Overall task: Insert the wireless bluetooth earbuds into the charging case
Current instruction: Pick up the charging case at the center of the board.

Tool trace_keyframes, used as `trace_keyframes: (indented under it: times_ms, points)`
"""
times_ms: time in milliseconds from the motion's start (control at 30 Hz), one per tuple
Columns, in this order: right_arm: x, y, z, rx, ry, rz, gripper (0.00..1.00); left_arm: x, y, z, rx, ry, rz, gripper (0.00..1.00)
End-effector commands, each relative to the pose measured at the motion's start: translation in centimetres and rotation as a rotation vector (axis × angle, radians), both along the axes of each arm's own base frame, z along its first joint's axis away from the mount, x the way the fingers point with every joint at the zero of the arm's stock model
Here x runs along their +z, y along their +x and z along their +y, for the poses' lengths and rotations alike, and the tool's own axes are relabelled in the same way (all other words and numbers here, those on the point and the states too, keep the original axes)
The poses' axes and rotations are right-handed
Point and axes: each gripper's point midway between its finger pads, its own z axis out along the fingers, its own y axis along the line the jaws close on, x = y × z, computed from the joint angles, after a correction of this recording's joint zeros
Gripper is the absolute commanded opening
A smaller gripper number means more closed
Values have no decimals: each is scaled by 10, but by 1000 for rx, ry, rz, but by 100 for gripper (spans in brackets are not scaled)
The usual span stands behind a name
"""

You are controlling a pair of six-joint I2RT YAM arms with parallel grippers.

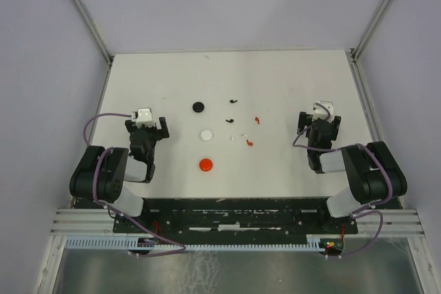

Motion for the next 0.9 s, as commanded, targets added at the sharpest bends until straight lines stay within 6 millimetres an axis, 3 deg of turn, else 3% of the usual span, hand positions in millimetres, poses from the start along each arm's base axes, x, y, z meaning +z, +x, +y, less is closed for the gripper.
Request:
trace_keyframes:
  times_ms: [0, 67, 167, 300, 367, 500, 567, 633, 767, 867]
  points:
    - [20, 11, 2, 3, 18, -64, 99, 16, 7, 1, 0, -2, -53, 99]
    - [21, 11, 2, 4, 18, -68, 100, 17, 6, 1, 1, 0, -56, 99]
    - [38, 13, -1, -20, 17, -70, 99, 24, 9, -1, -8, 7, -60, 99]
    - [71, 23, -1, -44, 15, 89, 99, 47, 21, -10, -43, 15, 13, 99]
    - [89, 30, 6, -27, 44, 115, 99, 64, 23, -8, 14, -87, -15, 99]
    - [128, 44, 46, 151, 184, 72, 99, 101, 31, -18, 25, -291, -97, 99]
    - [138, 48, 66, 219, 278, 35, 100, 108, 38, -26, 16, -380, -90, 99]
    - [139, 52, 74, 224, 351, 24, 99, 111, 44, -34, -1, -441, -60, 99]
    - [138, 59, 110, 415, 399, 122, 99, 119, 54, -65, -153, -500, -24, 99]
    - [133, 64, 118, 418, 411, 148, 99, 123, 56, -73, -190, -523, -19, 99]
